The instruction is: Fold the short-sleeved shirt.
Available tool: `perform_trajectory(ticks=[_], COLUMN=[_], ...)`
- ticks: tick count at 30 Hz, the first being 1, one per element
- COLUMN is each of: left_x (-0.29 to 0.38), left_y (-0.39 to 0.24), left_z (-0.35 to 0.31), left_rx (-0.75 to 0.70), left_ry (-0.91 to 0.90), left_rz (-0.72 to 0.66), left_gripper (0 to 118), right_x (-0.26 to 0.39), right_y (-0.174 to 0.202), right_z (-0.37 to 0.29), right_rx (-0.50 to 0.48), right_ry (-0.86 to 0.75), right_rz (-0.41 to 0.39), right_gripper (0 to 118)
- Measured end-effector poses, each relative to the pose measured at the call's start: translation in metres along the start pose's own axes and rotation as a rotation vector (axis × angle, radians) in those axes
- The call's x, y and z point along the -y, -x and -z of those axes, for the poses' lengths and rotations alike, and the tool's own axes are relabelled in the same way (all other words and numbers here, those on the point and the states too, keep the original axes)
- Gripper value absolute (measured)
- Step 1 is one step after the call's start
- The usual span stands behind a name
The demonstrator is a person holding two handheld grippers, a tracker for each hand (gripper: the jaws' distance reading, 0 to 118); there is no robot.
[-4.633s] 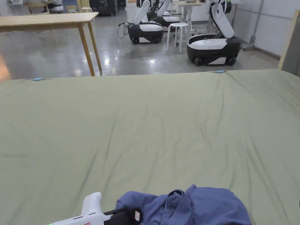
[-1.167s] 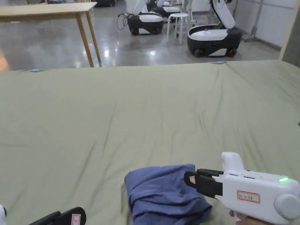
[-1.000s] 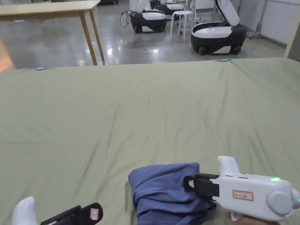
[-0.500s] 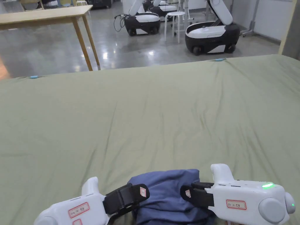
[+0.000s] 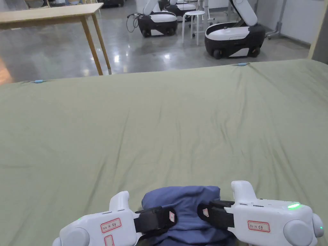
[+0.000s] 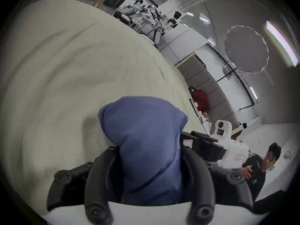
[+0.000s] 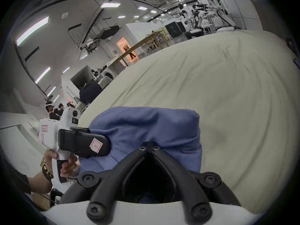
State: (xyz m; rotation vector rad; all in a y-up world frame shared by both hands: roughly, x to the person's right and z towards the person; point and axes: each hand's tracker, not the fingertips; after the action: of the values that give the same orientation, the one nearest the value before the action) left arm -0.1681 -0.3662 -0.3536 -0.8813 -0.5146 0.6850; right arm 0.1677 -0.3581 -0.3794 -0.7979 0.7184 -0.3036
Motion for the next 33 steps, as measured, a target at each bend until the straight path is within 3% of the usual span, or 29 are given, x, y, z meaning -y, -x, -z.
perform_trajectory(ticks=[7, 10, 18, 26, 33], left_x=[-0.013, -0.026, -0.084, -0.138, -0.152], left_y=[0.022, 0.045, 0.162, 0.3, 0.364], left_z=[-0.018, -0.05, -0.208, -0.376, -0.417], left_rx=[0.066, 0.055, -0.012, -0.237, -0.231], left_ry=[0.009, 0.002, -0.039, -0.131, -0.116], left_rz=[-0.044, -0.002, 0.013, -0.027, -0.038], left_gripper=[46, 46, 46, 46, 46], right_x=[-0.003, -0.007, -0.009, 0.001, 0.004], right_y=[0.013, 0.031, 0.079, 0.117, 0.127], right_z=[-0.011, -0.017, -0.005, 0.032, 0.054], right_rx=[-0.024, 0.0, -0.004, 0.054, 0.075], right_ry=[-0.031, -0.043, -0.065, 0.01, 0.081], right_rz=[0.009, -0.037, -0.051, -0.045, -0.044], right_gripper=[1, 1, 1, 1, 1])
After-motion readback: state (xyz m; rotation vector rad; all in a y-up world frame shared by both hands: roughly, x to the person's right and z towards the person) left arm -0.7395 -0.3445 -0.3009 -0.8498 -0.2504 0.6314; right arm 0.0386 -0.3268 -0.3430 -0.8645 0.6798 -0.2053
